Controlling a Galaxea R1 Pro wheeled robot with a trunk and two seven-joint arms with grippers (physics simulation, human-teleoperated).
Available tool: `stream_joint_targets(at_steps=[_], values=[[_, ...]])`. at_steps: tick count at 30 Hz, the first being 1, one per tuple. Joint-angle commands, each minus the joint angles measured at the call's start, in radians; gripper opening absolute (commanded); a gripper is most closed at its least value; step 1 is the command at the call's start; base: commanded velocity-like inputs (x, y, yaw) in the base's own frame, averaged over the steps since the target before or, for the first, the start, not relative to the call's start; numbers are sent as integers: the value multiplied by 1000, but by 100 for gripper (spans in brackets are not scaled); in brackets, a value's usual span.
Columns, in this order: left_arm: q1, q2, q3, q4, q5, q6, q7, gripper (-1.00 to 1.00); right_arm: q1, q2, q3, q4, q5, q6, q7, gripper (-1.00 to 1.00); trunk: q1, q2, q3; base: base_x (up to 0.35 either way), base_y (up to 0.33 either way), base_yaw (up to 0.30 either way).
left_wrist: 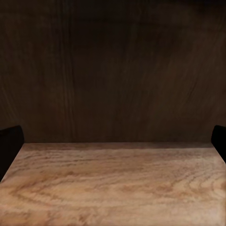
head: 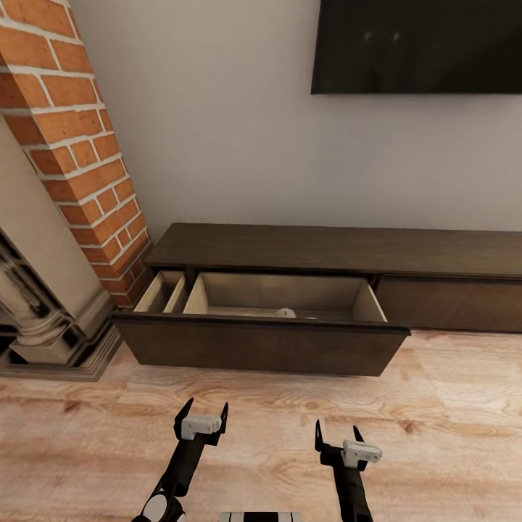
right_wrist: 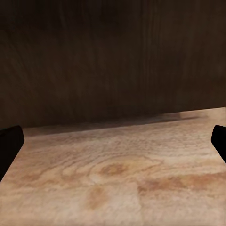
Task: Place each of the two pumpkins and all three candles from the living room inside a cabinet in the living room (use any cabinet), then make sure every cabinet is closed, and position the cauldron so it is next to a table in the living room.
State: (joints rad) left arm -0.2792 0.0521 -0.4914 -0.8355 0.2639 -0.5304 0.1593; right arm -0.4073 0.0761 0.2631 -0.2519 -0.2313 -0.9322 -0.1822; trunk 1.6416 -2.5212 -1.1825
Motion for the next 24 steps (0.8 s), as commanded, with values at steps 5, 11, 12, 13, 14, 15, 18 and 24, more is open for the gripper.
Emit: stream_joint_targets(at_steps=[5, 11, 12, 13, 14, 15, 18, 24], values=[[-1, 2, -7, 0, 3, -3, 9, 100, -1, -1, 6, 5, -5, -1, -9, 100, 0, 0, -1, 0, 0, 0], [-1, 2, -6, 1, 3, -3, 9, 100, -1, -2, -1, 5, -13, 0, -12, 100, 0, 0, -1, 0, 0, 0], [-1, 2, -6, 1, 3, -3, 9, 100, -1, -2, -1, 6, -13, 0, -12, 100, 0, 0, -1, 0, 0, 0], [-1, 2, -6, 1, 3, -3, 9, 100, -1, -1, -2, 7, -12, 1, -12, 100, 0, 0, -1, 0, 0, 0], [-1, 2, -6, 1, 3, -3, 9, 100, -1, -1, -2, 7, -11, 1, -12, 100, 0, 0, -1, 0, 0, 0], [-1, 2, -6, 1, 3, -3, 9, 100, -1, -1, -1, 7, -10, 1, -12, 100, 0, 0, -1, 0, 0, 0], [-1, 2, -6, 1, 3, -3, 9, 100, -1, -1, -1, 10, -9, 1, -15, 100, 0, 0, -1, 0, 0, 0], [-1, 2, -6, 1, 3, -2, 9, 100, -1, -5, 5, 13, -6, 1, -11, 100, 0, 0, -1, 0, 0, 0]])
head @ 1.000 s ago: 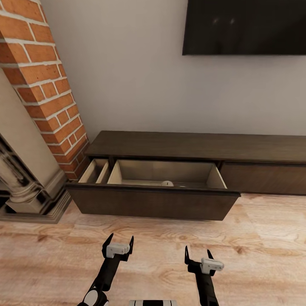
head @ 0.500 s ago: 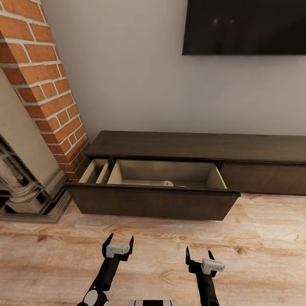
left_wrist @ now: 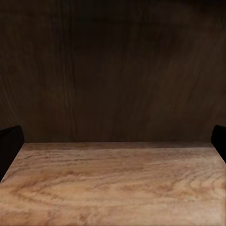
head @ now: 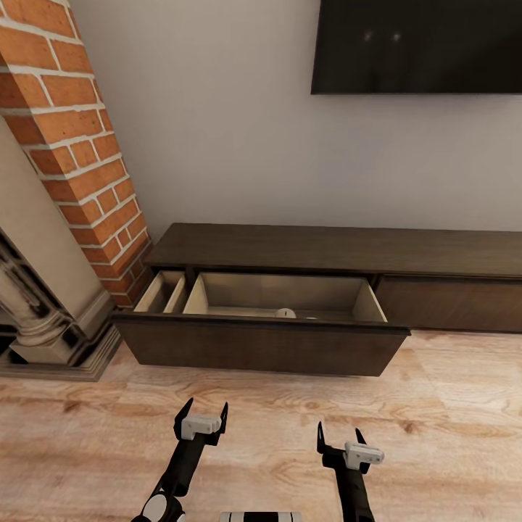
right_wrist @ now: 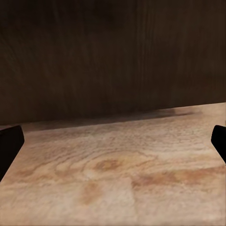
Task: Place each of the two pumpkins and all three candles from the living room inside a cabinet in the living room (use any cabinet), then make sure every cabinet is closed, and position the cauldron so it is next to a table in the living room.
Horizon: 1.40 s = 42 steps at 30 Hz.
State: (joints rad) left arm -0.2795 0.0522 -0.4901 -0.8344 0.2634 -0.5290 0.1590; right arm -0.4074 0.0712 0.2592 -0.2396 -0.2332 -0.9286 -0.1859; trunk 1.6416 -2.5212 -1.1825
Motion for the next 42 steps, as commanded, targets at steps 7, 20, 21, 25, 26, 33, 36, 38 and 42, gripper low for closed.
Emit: stream_joint_targets(at_steps=[7, 20, 21, 25, 26, 33, 36, 38, 42], values=[[-1, 1, -7, 0, 4, -2, 10, 100, -1, -17, 4, 3, -14, -1, -3, 100, 0, 0, -1, 0, 0, 0], [-1, 0, -3, 0, 4, 0, 8, 100, -1, -24, -2, 2, -17, 8, 6, 100, 0, 0, -1, 0, 0, 0], [-1, 0, -3, 0, 4, 0, 8, 100, -1, -23, 1, -2, -15, 6, 6, 100, 0, 0, -1, 0, 0, 0], [-1, -1, -1, 20, 3, -1, 8, 100, -2, -16, 6, -7, -7, 7, 7, 100, 0, 0, -1, 0, 0, 0], [-1, -3, -1, 44, 4, -1, 9, 100, -3, -13, 8, -10, -5, 9, 8, 100, 0, 0, -1, 0, 0, 0], [-11, -9, -5, 208, 6, -4, 5, 100, -16, 5, 12, -12, -2, 120, 9, 100, 0, 0, -1, 0, 0, 0], [-18, -11, -7, 234, 6, -5, 3, 100, -22, 17, 13, -16, 0, 164, 9, 100, 0, 0, -1, 0, 0, 0], [-28, -12, -7, 243, 6, -5, 3, 100, -37, 21, 14, -12, 0, 180, 9, 100, 0, 0, -1, 0, 0, 0], [-54, -12, -7, 254, 5, -5, 2, 100, -53, 25, 15, -6, 0, 191, 9, 100, 0, 0, -1, 0, 0, 0]])
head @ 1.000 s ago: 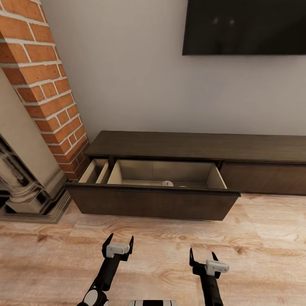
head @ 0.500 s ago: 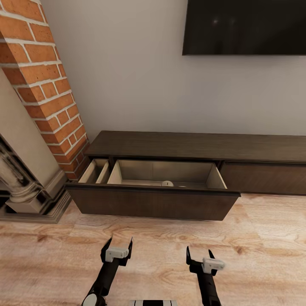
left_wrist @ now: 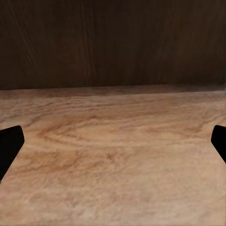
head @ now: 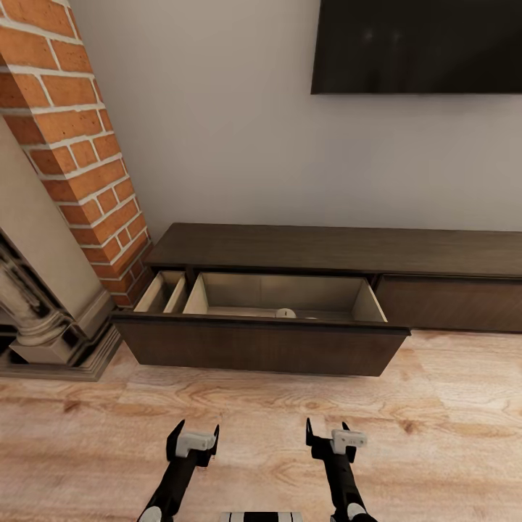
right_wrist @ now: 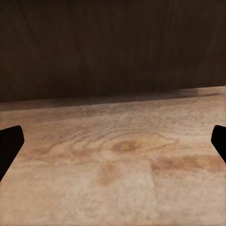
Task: Place each of the two pumpkins and all three candles from the living room inside a cabinet in the living room (use any cabinet), then make sure every cabinet is closed, and position the cauldron so it is next to a table in the living room.
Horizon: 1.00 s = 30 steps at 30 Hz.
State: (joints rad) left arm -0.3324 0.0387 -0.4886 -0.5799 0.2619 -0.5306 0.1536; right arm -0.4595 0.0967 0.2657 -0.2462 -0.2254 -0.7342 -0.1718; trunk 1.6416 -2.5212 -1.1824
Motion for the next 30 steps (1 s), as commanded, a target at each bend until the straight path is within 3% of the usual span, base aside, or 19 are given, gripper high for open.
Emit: stream_joint_targets(at_steps=[1, 5, 7, 11, 14, 21, 30], values=[[-4, 1, -9, 0, 6, -3, 8, 100, -2, 0, 9, 1, -8, -2, -5, 100, 0, 0, -1, 0, 0, 0], [-21, -4, -10, -3, 6, -2, 7, 100, -6, 0, 9, 3, -7, 1, -5, 100, 0, 0, -1, 0, 0, 0], [-37, -18, -11, 1, 5, -1, 7, 100, -7, 0, 9, 3, -3, 2, -5, 100, 0, 0, -1, 0, 0, 0], [-68, -35, -13, 4, 4, -1, 6, 100, -8, 1, 8, -1, 32, 0, -7, 100, 0, 0, -1, 0, 0, 0], [-79, -38, -13, 5, 3, -1, 5, 100, -8, 1, 8, 0, 42, -9, -9, 100, 0, 0, -1, 0, 0, 0], [-86, -37, -13, 5, 5, -3, 6, 100, -8, -1, 12, 6, 48, -131, -11, 100, 0, 0, -1, 0, 0, 0], [-87, -40, -14, 27, 4, 0, 6, 100, -8, -1, 11, 4, 56, -157, -9, 100, 0, 0, -1, 0, 0, 0]])
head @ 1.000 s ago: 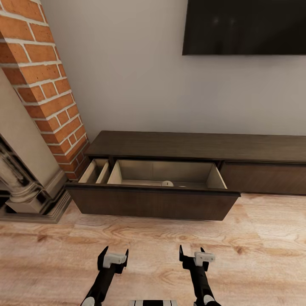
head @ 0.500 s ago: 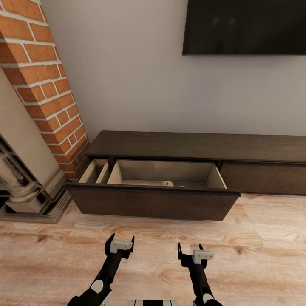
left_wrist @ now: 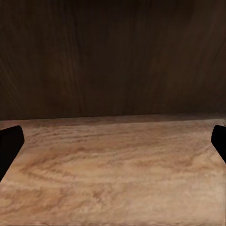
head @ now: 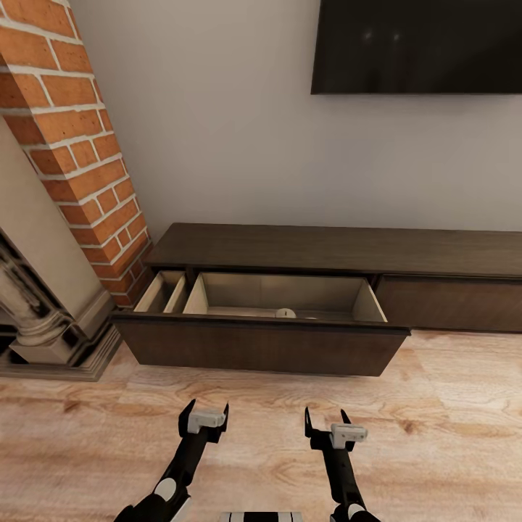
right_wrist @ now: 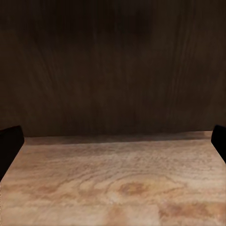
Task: Place each of the two pumpkins and all three candles from the living room inside a cabinet in the living room (use any cabinet), then make sure every cabinet is closed, and position the cauldron so it is next to a table in the living room.
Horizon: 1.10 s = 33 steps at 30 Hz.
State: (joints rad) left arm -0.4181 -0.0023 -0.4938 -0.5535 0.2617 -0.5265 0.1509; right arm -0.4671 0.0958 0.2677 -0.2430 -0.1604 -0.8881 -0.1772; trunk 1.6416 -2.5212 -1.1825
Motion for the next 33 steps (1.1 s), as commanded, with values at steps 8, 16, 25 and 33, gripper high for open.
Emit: stream_joint_targets(at_steps=[8, 16, 25, 33], values=[[-7, -2, -7, 18, 3, -3, 7, 100, -1, -1, 7, -6, 7, -7, -4, 100, 0, 0, -1, 11, 0, 0], [-7, -4, -9, 14, 5, -8, 6, 100, -1, -4, 2, -6, 10, -61, -5, 100, 0, 0, -1, 82, 0, 0], [-7, -7, -7, -9, 6, -4, 9, 100, -1, -8, -3, -4, 9, -74, -10, 100, 0, 0, -1, 8, 0, 0], [-7, -9, -6, -3, 5, -4, 7, 100, -1, -8, -4, -3, 9, -72, -12, 100, 0, 0, -1, 0, 0, 0]])
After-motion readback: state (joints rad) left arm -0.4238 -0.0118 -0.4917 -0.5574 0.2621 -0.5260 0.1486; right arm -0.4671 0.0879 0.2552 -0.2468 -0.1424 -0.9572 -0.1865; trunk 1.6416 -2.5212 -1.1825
